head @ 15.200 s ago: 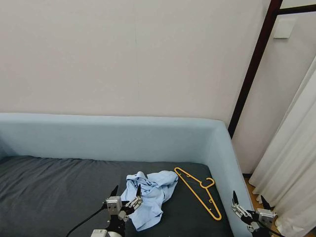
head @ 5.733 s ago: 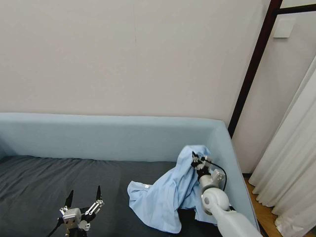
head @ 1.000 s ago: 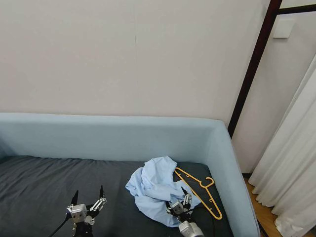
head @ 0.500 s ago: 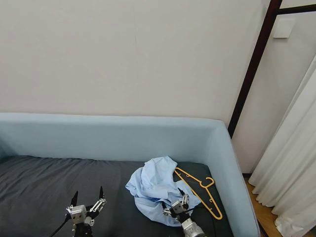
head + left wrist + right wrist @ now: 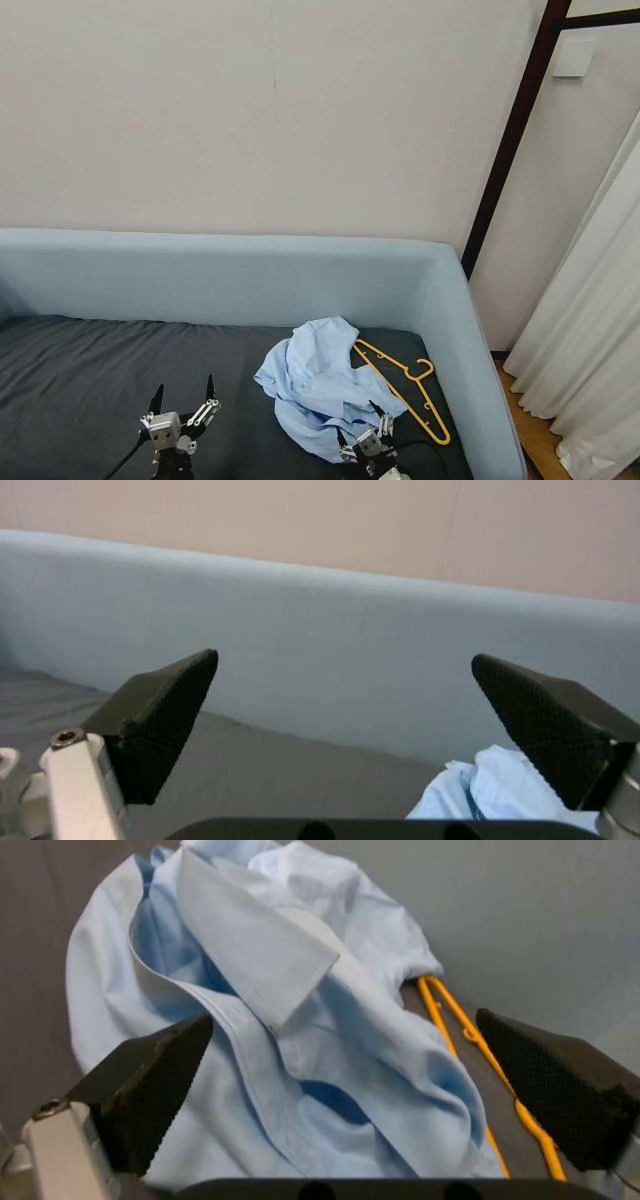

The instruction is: Pick up the clothes from the sofa and hang them on the clothes hanger.

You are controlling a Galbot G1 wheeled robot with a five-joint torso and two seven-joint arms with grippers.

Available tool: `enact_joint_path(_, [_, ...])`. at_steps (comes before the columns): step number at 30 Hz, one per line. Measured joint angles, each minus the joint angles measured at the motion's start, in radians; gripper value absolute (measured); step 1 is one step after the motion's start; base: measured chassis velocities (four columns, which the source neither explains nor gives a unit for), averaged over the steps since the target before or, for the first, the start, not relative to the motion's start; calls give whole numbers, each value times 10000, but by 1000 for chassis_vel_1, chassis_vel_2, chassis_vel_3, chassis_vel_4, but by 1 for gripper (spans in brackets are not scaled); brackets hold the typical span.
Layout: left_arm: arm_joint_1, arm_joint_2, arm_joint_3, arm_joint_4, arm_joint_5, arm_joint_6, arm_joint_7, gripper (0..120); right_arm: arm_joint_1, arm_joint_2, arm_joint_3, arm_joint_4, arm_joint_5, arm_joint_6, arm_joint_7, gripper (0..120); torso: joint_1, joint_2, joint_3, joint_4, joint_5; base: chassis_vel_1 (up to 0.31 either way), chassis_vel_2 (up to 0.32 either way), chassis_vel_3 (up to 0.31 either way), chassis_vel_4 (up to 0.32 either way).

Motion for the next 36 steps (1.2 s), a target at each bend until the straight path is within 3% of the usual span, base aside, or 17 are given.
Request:
enact_joint_path(9, [36, 80, -127, -25, -53, 0, -5, 100, -177, -430, 121, 479, 364, -621, -581, 100, 0, 0, 0, 0, -1, 0, 0, 0, 0])
enact_joint_path(14, [45, 90, -140, -34, -66, -5, -6, 100, -185, -441, 156, 626, 878, -336, -695, 100, 0, 0, 0, 0, 0, 0, 0, 0, 0])
enact_joint_path(19, [75, 45, -63, -40, -24, -12, -18, 100, 176, 302, 187, 71, 822, 750, -406, 100, 0, 0, 0, 4, 0, 0, 0, 0, 0])
enact_joint_path(26, [217, 75, -145, -170, -6, -12, -19, 100, 578, 1215, 140, -1220, -177, 330, -42, 100, 0, 0, 1, 0, -2, 0, 0, 0, 0])
enact_joint_path(32, [302, 111, -291, -255, -38, -12, -19, 100, 683, 1486, 184, -1718, -302, 278, -152, 100, 0, 0, 0, 0, -1, 0, 0, 0, 0])
enact_joint_path(36, [339, 41, -287, -324, -41, -24, -19, 100, 697, 1583, 228, -2335, -1168, -16, -94, 100, 0, 0, 1, 0, -1, 0, 0, 0, 0])
